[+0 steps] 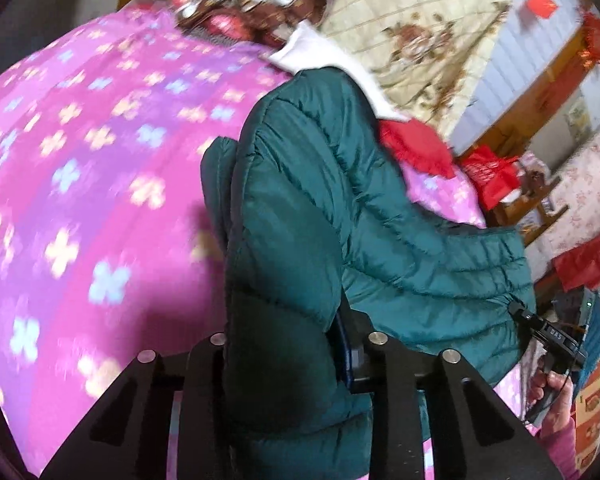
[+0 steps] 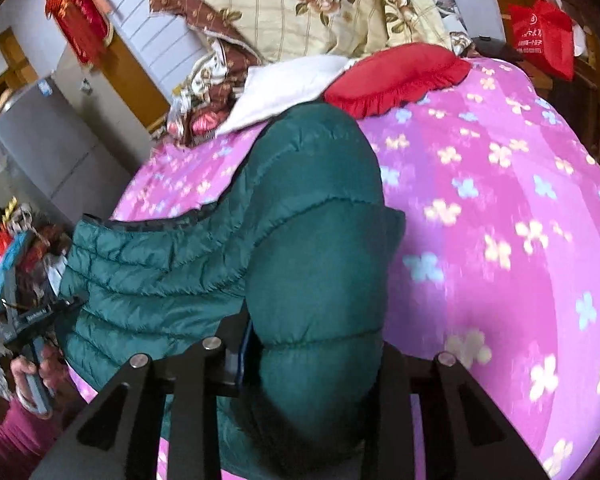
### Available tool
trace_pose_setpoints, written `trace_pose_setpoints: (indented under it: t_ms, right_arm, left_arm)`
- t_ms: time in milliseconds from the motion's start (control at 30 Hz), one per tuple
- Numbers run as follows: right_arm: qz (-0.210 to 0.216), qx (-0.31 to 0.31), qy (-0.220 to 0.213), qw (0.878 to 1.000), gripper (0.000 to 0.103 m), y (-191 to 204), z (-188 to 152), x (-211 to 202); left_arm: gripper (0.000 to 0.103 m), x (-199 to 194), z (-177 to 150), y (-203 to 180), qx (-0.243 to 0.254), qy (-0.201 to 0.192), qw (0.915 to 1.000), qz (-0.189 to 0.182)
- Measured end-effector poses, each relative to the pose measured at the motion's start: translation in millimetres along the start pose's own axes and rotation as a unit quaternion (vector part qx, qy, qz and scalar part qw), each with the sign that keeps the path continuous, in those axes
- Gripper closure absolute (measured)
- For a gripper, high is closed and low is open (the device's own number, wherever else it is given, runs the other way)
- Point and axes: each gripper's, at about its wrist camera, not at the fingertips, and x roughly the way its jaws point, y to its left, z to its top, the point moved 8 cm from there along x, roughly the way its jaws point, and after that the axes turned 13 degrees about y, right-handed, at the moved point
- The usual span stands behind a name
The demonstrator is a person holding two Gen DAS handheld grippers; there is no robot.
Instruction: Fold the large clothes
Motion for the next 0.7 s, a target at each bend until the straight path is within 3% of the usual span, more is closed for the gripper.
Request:
trace_pose_setpoints:
  t_ms: [67,200,433,567,700]
  right_arm:
    - [-0.022,0.01,0.018,1.0,0.067,-6.0,-13.5,13.2]
    - [-0.066,0.036,0.041,0.996,0.04,-22.6,-26.4,42.2]
    - [-0.125,0.028,0.033,0.991,0.032,-16.5,-38.2,20.5]
    - [-0.157,0.021,0.005,0.987,0.023,-10.9,-46.3,-9.3]
    - [-0.17,0.012,-0.027,0.985,0.022,0.6,-53.8,-36.7]
  left_arm:
    - [0.084,12.6,-6.6,11.0,-0.012,0.007,0.9998,0.017]
    - [0.073,19.7,-11.0,21.5,-0.03,-0.009,0.999,0.032]
    - [0.072,-5.9,-22.9,15.0,-0.035,-0.029,0.9972,0.06]
    - [0.072,-20.6,-28.3,11.8,-0.029,-0.038,0.9951,0.086]
    - [0.072,-37.7,-31.0,13.3,-0.029,-0.054,0.9915,0.114]
